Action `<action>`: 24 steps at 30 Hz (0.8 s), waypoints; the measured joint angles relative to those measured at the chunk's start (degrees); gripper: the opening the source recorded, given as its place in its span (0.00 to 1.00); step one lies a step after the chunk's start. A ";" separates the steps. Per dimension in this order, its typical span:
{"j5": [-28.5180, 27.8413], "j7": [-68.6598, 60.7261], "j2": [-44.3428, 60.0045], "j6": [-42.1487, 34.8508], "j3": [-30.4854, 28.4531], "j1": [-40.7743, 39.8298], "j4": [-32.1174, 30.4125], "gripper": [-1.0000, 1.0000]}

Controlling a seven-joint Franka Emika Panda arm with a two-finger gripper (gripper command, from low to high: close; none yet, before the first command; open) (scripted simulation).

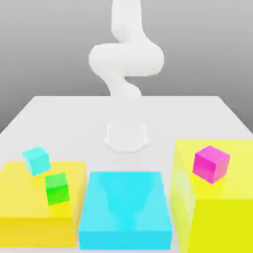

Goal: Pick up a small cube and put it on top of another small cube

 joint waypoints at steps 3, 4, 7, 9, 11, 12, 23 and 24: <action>-1.14 -1.00 4.38 5.28 4.39 2.97 -4.02 0.50; -1.69 -1.28 5.77 7.16 6.07 3.95 -5.38 0.50; -3.54 -2.00 9.85 12.88 11.30 7.14 -9.52 0.50; -4.84 -2.44 12.51 16.74 14.86 9.45 -12.31 0.50; -6.20 -2.85 15.18 20.62 18.46 11.89 -15.13 0.50; -6.84 -3.08 16.51 22.56 20.29 13.13 -16.55 0.50; -4.34 -3.17 34.72 33.10 28.56 23.82 -29.03 0.50; -3.76 -2.58 36.15 32.85 28.33 23.57 -29.55 0.50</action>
